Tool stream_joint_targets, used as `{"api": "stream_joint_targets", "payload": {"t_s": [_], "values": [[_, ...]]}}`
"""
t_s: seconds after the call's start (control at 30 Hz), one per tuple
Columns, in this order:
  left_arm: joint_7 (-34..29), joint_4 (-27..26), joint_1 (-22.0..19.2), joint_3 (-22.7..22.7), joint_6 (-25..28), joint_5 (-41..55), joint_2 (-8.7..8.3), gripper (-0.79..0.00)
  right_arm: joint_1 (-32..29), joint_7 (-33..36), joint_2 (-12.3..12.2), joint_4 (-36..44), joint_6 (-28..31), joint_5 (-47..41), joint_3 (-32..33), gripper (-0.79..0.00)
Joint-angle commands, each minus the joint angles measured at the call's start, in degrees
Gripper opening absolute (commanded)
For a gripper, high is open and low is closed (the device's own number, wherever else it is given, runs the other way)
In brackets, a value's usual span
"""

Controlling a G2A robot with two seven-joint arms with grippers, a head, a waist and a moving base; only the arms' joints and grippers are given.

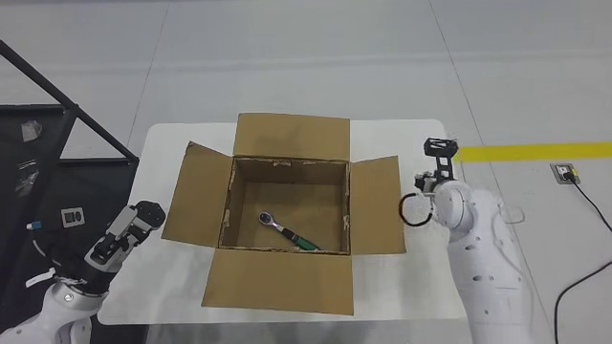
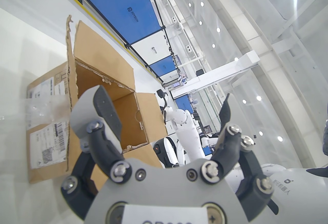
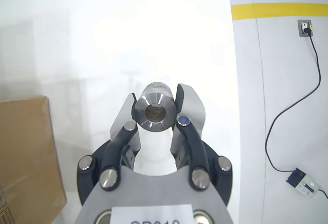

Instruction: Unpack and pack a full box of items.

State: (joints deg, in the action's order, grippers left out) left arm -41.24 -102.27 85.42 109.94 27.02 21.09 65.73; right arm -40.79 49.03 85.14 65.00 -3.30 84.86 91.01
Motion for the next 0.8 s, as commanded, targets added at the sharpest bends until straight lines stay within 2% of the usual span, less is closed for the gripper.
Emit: {"api": "stream_joint_targets", "payload": {"t_s": [0.0,0.23,0.53,0.63,0.7,0.73,0.77], "values": [[0.0,0.0,0.0,0.0,0.0,0.0,0.0,0.0,1.16,-0.37,-0.18,-2.96,-0.52,1.23,-0.13,-0.785],[0.0,0.0,0.0,0.0,0.0,0.0,0.0,0.0,4.09,-0.53,-0.45,-9.56,-2.33,3.18,-1.33,-0.785],[0.0,0.0,0.0,0.0,0.0,0.0,0.0,0.0,6.03,-1.27,-0.81,-14.64,-1.89,2.03,-1.69,-0.785],[0.0,0.0,0.0,0.0,0.0,0.0,0.0,0.0,6.54,-1.37,-0.91,-15.8,-1.78,1.51,-1.81,-0.536],[0.0,0.0,0.0,0.0,0.0,0.0,0.0,0.0,6.76,-1.43,-0.97,-16.35,-1.7,1.28,-1.95,-0.437],[0.0,0.0,0.0,0.0,0.0,0.0,0.0,0.0,6.85,-1.45,-1.01,-16.55,-1.75,1.14,-1.98,-0.413],[0.0,0.0,0.0,0.0,0.0,0.0,0.0,0.0,6.88,-1.56,-1.05,-16.66,-1.92,1.0,-1.99,-0.317]]}}
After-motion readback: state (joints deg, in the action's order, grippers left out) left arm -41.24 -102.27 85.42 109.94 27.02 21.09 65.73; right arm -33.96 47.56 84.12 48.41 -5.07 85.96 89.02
